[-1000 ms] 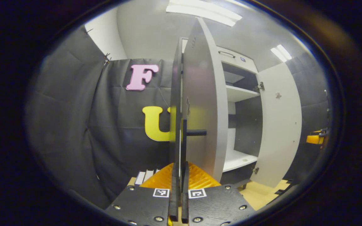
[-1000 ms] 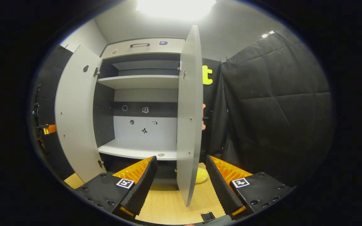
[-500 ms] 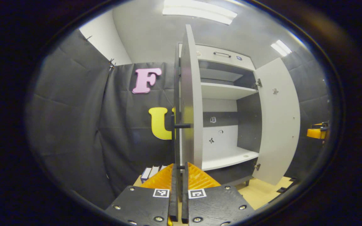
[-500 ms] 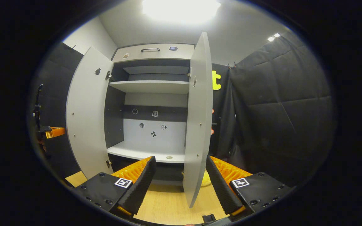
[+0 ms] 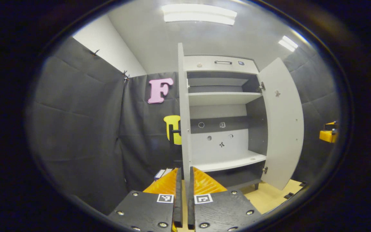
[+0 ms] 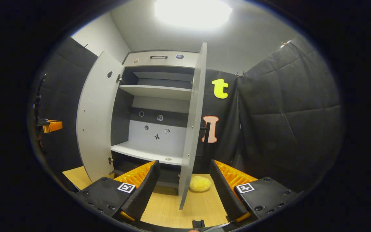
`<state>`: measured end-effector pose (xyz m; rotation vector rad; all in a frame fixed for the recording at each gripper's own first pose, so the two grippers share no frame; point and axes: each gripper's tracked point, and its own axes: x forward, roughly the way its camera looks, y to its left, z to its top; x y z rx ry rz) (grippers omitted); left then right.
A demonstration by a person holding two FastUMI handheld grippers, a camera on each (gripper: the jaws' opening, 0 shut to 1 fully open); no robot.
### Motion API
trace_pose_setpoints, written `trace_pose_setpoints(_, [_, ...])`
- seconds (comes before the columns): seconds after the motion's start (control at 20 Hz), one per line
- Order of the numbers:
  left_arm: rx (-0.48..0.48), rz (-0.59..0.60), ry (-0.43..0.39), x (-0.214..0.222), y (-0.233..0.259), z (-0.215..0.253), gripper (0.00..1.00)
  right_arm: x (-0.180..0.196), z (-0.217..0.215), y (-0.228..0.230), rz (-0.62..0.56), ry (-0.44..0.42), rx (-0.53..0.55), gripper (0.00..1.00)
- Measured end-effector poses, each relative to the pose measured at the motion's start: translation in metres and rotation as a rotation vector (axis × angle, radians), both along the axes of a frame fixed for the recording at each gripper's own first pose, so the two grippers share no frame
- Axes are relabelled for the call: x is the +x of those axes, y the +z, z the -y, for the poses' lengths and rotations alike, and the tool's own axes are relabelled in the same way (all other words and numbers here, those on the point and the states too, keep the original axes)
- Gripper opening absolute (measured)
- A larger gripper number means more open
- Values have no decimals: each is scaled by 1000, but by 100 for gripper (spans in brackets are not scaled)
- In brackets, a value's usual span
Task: Open the right door of the double-door shoe cabinet with the right hand, and open the left door with the left hand.
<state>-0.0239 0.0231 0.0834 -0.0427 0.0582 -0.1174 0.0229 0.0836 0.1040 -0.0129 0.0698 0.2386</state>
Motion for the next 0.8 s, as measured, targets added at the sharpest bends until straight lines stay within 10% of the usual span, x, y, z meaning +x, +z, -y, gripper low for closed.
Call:
trace_pose_setpoints(0.1, [-2, 4, 21, -19, 3, 1, 14, -8, 3, -1, 4, 10, 10, 98])
trace_pose_setpoints(0.35, [14, 1, 76, -44, 3, 2, 81, -16, 16, -3, 9, 28, 45, 98])
trace_pose_setpoints(0.8, [62, 24, 134, -55, 13, -6, 83, -19, 22, -1, 24, 27, 70, 98])
